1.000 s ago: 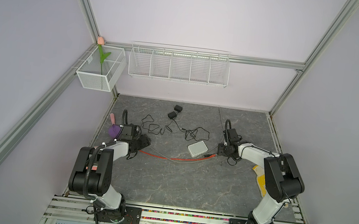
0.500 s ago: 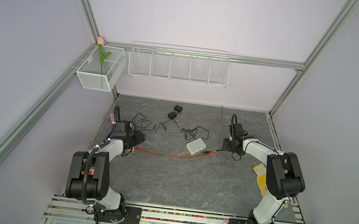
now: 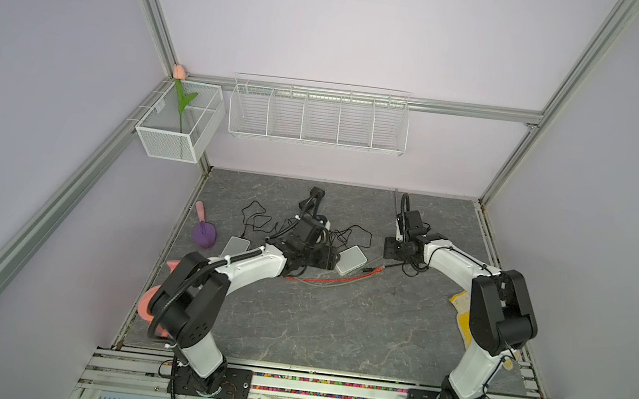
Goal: Insert the plug into the switch port
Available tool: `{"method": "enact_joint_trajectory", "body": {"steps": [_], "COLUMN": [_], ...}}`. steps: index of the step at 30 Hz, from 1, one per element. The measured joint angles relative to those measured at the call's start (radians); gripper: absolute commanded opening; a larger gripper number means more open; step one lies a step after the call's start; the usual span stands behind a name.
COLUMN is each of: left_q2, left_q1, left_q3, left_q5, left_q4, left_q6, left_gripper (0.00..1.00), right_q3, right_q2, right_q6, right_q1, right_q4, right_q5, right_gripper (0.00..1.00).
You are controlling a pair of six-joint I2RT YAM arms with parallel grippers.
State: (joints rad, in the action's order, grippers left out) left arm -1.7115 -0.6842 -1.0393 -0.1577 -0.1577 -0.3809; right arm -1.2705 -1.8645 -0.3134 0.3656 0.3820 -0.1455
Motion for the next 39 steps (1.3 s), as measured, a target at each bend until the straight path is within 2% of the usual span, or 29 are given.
{"method": "enact_joint_trajectory", "body": {"steps": [7, 14, 17, 20, 29, 33, 37, 39], "left_q2": [-0.145, -0.166, -0.171, -0.184, -0.182, -0.17, -0.152, -0.142], "left_q1": [-0.062, -0.08, -0.083, -0.086, -0.133, -0.174, -0.199, -0.203], "left_q3": [-0.058, -0.068, -0.068, -0.073, -0.02, 0.016, 0.061, 0.083], "left_q5": [0.004, -0.008, -0.041, -0.106, -0.227, -0.261, -0.285, -0.289], "left_q4": [-0.043, -0.05, -0.043, -0.029, 0.062, 0.101, 0.146, 0.164], "left_q6": [0.035, 0.054, 0.066, 0.088, 0.105, 0.102, 0.097, 0.097], "left_gripper": [0.7, 0.69, 0.69, 0.66, 0.65, 0.65, 0.64, 0.64], "right_q3": [-0.134, -0.226, -0.26, -0.302, -0.337, -0.341, -0.326, -0.298], "right_q2": [-0.161, -0.235, -0.261, -0.286, -0.306, -0.307, -0.299, -0.278], "right_q6": [0.038, 0.075, 0.087, 0.1, 0.12, 0.12, 0.118, 0.115], "right_q1": [0.003, 0.01, 0.01, 0.002, -0.043, -0.051, -0.05, -0.051], "right_q4": [0.06, 0.126, 0.141, 0.163, 0.186, 0.188, 0.177, 0.174], "right_q5": [-0.024, -0.039, -0.041, -0.023, 0.012, 0.016, 0.016, 0.016], "right_gripper": [0.61, 0.61, 0.56, 0.46, 0.39, 0.4, 0.51, 0.53]}}
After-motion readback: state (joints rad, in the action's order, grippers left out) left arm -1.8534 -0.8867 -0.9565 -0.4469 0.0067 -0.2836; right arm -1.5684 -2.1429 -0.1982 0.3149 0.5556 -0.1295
